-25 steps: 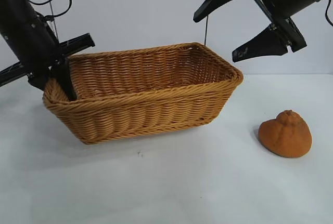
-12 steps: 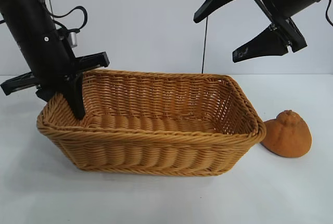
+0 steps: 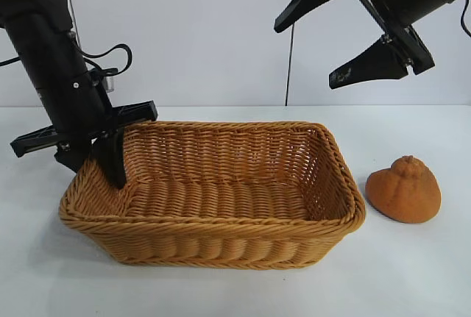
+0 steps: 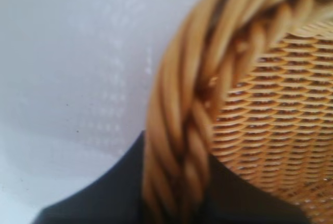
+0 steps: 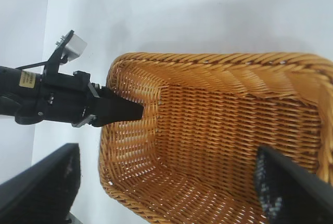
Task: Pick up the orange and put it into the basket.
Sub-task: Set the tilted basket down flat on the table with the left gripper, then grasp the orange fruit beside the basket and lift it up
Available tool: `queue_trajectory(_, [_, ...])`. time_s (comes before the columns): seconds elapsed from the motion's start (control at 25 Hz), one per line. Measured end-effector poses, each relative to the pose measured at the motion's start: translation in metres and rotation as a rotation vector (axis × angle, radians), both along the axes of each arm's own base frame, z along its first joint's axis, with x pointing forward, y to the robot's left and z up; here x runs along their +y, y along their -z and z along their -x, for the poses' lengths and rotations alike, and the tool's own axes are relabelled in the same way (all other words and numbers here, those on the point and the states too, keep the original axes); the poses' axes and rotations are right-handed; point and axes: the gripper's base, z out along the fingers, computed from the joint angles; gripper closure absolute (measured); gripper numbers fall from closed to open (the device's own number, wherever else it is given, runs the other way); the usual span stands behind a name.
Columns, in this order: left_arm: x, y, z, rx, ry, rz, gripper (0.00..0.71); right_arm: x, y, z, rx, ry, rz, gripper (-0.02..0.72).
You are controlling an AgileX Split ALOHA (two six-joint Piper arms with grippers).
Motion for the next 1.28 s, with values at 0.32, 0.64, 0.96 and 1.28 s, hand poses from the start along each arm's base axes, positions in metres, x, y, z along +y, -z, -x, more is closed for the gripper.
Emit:
queue_trajectory(0.32, [-0.001,-0.045,-0.001,-0.085,0.017,0.030,0.091,0.000,0.000,0.000,0.001,0.001,0.000,0.085])
queue_trajectory(0.64, [0.019,-0.117,-0.004,-0.241,0.082,-0.035,0.083,0.000,0.000,0.000,0.002,0.002,0.000,0.085])
queue_trajectory(0.96, [0.091,-0.137,-0.009,-0.241,0.013,-0.218,0.091,0.000,0.000,0.000,0.001,-0.001,0.005,0.085])
queue_trajectory(1.28, [0.106,-0.143,-0.003,-0.241,0.044,-0.281,0.091,0.000,0.000,0.000,0.001,-0.001,0.006,0.085])
